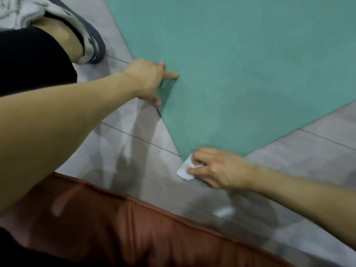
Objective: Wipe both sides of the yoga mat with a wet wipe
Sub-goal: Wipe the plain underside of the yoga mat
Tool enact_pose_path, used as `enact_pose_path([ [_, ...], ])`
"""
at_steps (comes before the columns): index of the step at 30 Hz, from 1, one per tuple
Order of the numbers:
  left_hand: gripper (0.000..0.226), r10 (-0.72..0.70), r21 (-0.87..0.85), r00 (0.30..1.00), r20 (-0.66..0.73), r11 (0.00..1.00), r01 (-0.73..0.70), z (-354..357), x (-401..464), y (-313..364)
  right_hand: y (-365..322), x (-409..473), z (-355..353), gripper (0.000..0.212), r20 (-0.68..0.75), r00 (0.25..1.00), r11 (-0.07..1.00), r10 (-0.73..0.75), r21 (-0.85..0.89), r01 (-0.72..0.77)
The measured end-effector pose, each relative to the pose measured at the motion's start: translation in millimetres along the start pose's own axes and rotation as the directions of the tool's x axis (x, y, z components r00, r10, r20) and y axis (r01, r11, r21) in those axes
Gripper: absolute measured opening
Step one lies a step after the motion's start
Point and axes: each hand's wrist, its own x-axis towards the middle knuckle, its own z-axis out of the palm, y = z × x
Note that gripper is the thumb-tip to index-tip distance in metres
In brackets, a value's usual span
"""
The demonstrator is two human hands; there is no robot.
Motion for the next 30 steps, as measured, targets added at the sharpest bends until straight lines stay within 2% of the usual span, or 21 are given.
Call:
enact_pose_path([
  [2, 0.114, -0.022, -0.022, 1.000, 0.007, 1.000, 0.022, -3, -1, 1, 29, 41, -9, 0.042, -0.054, 0.998, 1.000, 0.022, -0.017, -0.023],
  [3, 0.113, -0.032, -0.027, 0.999, 0.009, 0.999, 0.032, -4, -1, 3, 49, 65, -15, 0.041, -0.102, 0.989, 0.993, 0.110, -0.022, -0.113],
  [5, 0.111, -0.044, -0.054, 0.999, 0.018, 0.998, 0.045, -3, -4, 4, 83, 100, -33, 0.030, -0.238, 0.913, 0.939, 0.330, -0.015, -0.344],
  [7, 0.110, -0.048, -0.085, 0.999, 0.019, 0.995, 0.050, 0, -7, 3, 86, 101, -32, 0.026, -0.344, 0.853, 0.910, 0.392, 0.008, -0.415],
  [9, 0.109, -0.042, -0.096, 0.999, 0.005, 0.994, 0.043, 0, -7, 1, 59, 64, -17, 0.026, -0.276, 0.902, 0.940, 0.331, 0.012, -0.341],
  [12, 0.110, -0.038, -0.080, 0.999, -0.009, 0.996, 0.037, 2, -3, 0, 10, -7, -2, 0.030, -0.081, 0.993, 0.996, 0.088, 0.027, -0.086],
  [14, 0.112, -0.037, -0.075, 0.999, -0.004, 0.997, 0.036, 3, -1, 0, 25, -10, -15, 0.032, -0.024, 0.999, 0.996, -0.048, -0.078, 0.046],
  [15, 0.113, -0.045, -0.077, 0.999, 0.006, 0.996, 0.045, 3, -1, 1, 41, 3, -22, 0.031, -0.050, 0.996, 0.987, -0.081, -0.144, 0.073],
  [16, 0.114, -0.053, -0.077, 0.998, 0.017, 0.996, 0.054, 2, -1, 2, 60, 21, -29, 0.026, -0.116, 0.992, 0.979, -0.040, -0.205, 0.016],
  [17, 0.114, -0.056, -0.081, 0.998, 0.028, 0.995, 0.058, -1, -1, 3, 80, 42, -36, 0.023, -0.227, 0.970, 0.963, 0.084, -0.233, -0.137],
  [18, 0.113, -0.056, -0.094, 0.998, 0.036, 0.994, 0.059, -2, -3, 5, 93, 61, -44, 0.022, -0.336, 0.904, 0.927, 0.265, -0.169, -0.335],
  [19, 0.113, -0.060, -0.109, 0.998, 0.038, 0.992, 0.063, -3, -4, 6, 101, 76, -46, 0.020, -0.401, 0.798, 0.859, 0.450, -0.051, -0.510],
  [20, 0.112, -0.065, -0.117, 0.997, 0.034, 0.991, 0.069, -3, -6, 7, 98, 84, -42, 0.018, -0.422, 0.717, 0.803, 0.554, 0.046, -0.594],
  [21, 0.112, -0.068, -0.122, 0.997, 0.032, 0.990, 0.072, -3, -6, 7, 86, 86, -34, 0.020, -0.410, 0.715, 0.803, 0.566, 0.082, -0.590],
  [22, 0.112, -0.064, -0.132, 0.998, 0.030, 0.989, 0.067, -3, -7, 6, 67, 81, -24, 0.023, -0.362, 0.781, 0.852, 0.508, 0.080, -0.517],
  [24, 0.112, -0.060, -0.145, 0.998, 0.029, 0.987, 0.063, -2, -7, 4, 22, 45, -4, 0.026, -0.156, 0.963, 0.975, 0.219, 0.078, -0.209],
  [26, 0.113, -0.062, -0.135, 0.998, 0.027, 0.989, 0.065, 0, -5, 2, 0, 3, 3, 0.023, 0.060, 0.998, 0.997, -0.016, 0.081, 0.011],
  [27, 0.113, -0.058, -0.132, 0.998, 0.031, 0.989, 0.062, 0, -3, 2, 11, -9, -1, 0.026, 0.063, 0.997, 0.997, -0.037, 0.065, 0.033],
  [28, 0.113, -0.057, -0.128, 0.998, 0.038, 0.990, 0.062, 0, -1, 3, 33, -16, -7, 0.031, -0.019, 1.000, 0.999, 0.025, 0.026, -0.025],
  [29, 0.113, -0.062, -0.128, 0.997, 0.040, 0.989, 0.066, 2, -1, 4, 56, -19, -16, 0.033, -0.160, 0.969, 0.982, 0.187, 0.007, -0.188],
  [30, 0.113, -0.068, -0.128, 0.997, 0.039, 0.989, 0.073, 3, 0, 4, 80, -17, -25, 0.033, -0.343, 0.855, 0.913, 0.389, 0.018, -0.408],
])
